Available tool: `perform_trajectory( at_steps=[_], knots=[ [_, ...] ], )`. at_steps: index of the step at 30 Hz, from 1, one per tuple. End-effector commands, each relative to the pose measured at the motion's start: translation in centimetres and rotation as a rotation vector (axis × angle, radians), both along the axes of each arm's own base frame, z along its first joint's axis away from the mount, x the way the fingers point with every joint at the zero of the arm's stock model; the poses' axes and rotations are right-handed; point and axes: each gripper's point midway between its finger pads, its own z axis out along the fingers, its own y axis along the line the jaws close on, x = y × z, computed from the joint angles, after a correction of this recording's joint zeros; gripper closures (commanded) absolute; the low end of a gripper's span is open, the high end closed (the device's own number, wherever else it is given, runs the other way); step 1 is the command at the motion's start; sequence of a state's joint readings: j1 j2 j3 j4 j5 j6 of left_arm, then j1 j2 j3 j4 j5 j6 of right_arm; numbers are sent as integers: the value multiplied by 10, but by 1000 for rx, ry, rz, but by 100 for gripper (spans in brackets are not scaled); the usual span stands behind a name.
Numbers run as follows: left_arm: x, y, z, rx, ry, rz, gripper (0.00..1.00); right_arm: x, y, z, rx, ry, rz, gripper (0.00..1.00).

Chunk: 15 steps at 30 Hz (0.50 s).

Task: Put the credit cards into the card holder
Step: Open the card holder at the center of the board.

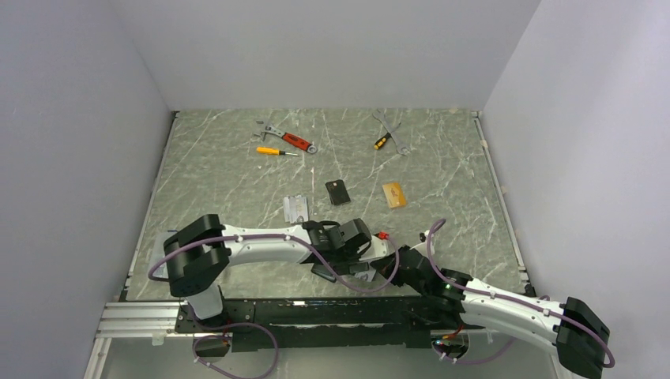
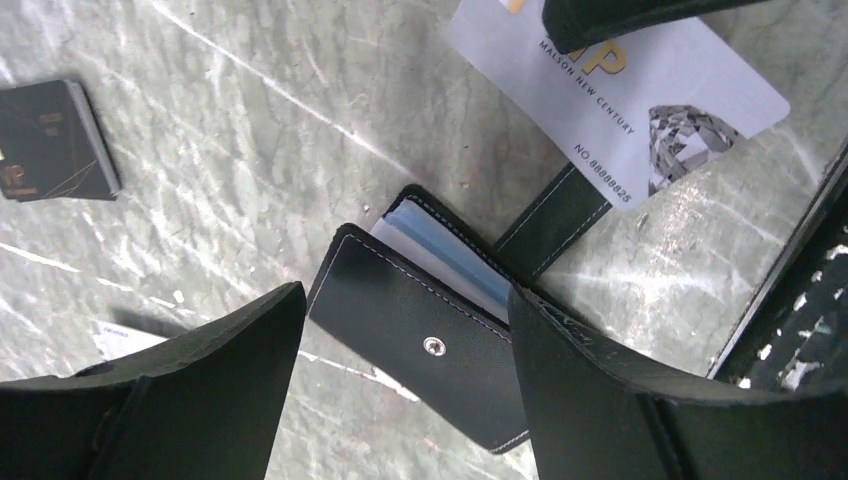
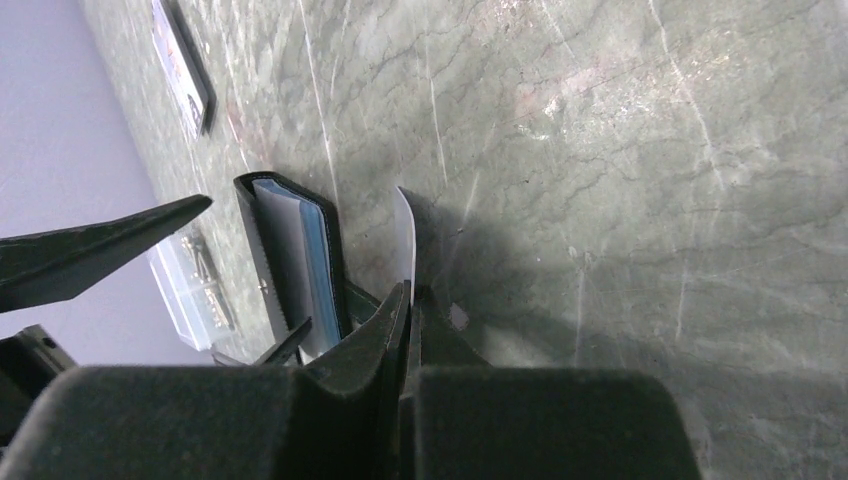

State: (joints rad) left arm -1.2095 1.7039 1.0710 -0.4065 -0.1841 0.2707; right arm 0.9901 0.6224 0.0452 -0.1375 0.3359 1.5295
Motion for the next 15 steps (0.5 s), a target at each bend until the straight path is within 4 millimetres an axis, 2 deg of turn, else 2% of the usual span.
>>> perform_trajectory(
  at_steps=[1, 5, 15],
  knots=[
    [11, 11, 27, -5, -54, 8, 21, -24, -45, -52, -228, 113, -5, 100],
    [14, 16, 30, -6, -60, 12, 21, -25, -45, -53, -230, 118, -5, 100],
    [25, 39, 16, 30, -65, 52, 21, -26, -46, -54, -237, 126, -6, 100]
  ],
)
